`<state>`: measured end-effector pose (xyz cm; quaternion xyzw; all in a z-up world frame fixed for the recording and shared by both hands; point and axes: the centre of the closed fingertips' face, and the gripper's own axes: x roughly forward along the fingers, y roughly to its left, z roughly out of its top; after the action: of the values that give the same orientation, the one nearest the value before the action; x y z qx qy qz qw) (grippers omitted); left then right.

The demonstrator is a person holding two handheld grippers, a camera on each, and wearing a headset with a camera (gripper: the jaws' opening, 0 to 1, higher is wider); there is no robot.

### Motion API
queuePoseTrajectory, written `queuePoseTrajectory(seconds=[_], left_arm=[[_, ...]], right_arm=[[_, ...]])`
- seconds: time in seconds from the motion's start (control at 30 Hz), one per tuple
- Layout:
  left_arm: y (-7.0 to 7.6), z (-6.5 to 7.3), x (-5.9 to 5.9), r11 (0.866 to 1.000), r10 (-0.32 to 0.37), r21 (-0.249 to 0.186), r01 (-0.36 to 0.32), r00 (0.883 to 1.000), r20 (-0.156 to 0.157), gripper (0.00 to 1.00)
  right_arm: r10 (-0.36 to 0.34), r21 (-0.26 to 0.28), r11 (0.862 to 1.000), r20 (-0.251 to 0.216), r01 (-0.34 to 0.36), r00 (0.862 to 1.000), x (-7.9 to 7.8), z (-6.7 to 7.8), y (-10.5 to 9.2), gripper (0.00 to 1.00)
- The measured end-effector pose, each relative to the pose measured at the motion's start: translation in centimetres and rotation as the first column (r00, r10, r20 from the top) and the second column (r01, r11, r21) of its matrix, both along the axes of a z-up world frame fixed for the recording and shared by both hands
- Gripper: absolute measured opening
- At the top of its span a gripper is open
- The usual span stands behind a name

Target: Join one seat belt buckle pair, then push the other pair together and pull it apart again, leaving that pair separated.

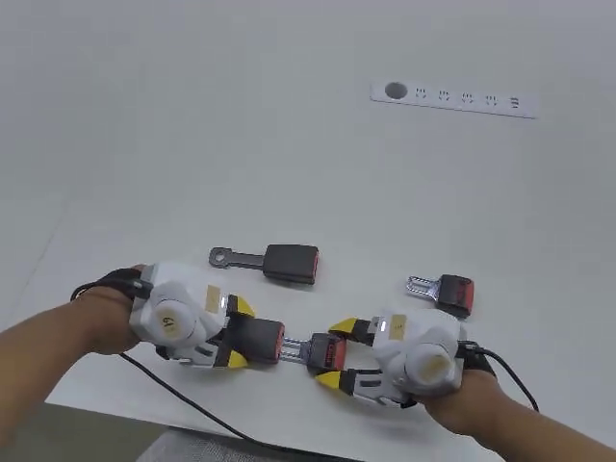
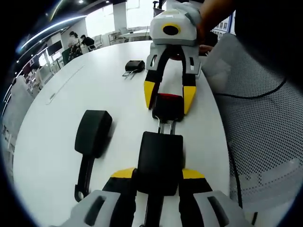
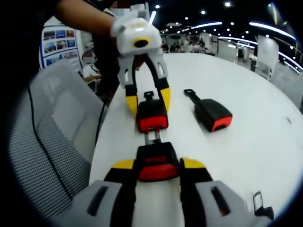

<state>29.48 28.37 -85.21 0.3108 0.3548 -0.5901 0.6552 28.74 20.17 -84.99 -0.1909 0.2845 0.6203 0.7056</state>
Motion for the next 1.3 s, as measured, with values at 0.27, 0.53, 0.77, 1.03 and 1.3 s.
queuePoseTrajectory(seconds=[0.27,0.53,0.77,1.03,1.3], left_arm=[[-0.2,-0.1,0.0,0.999,-0.041,0.014,0.041,0.999,0.009,0.35],[-0.2,-0.1,0.0,0.998,-0.062,0.018,0.062,0.998,0.009,0.35],[-0.1,-0.1,0.0,0.996,-0.084,0.025,0.084,0.996,0.004,0.35],[-0.1,-0.2,-0.2,0.992,-0.116,0.049,0.117,0.993,-0.007,0.35],[0.0,-0.2,-0.1,0.993,-0.109,0.041,0.109,0.994,-0.009,0.35]], right_arm=[[-0.001,-0.008,1.0,-0.006,0.001,1.0,0.2,0.0,1.3,0.35],[0.008,-0.029,1.0,-0.005,-0.008,1.0,0.2,-0.1,2.5,0.34],[0.008,-0.036,0.999,-0.009,-0.008,1.0,0.1,-0.1,2.5,0.34],[0.023,-0.046,0.999,-0.014,-0.023,1.0,0.6,0.1,3.7,0.34],[0.018,-0.043,0.999,0.002,-0.018,1.0,0.6,0.0,3.7,0.34]])
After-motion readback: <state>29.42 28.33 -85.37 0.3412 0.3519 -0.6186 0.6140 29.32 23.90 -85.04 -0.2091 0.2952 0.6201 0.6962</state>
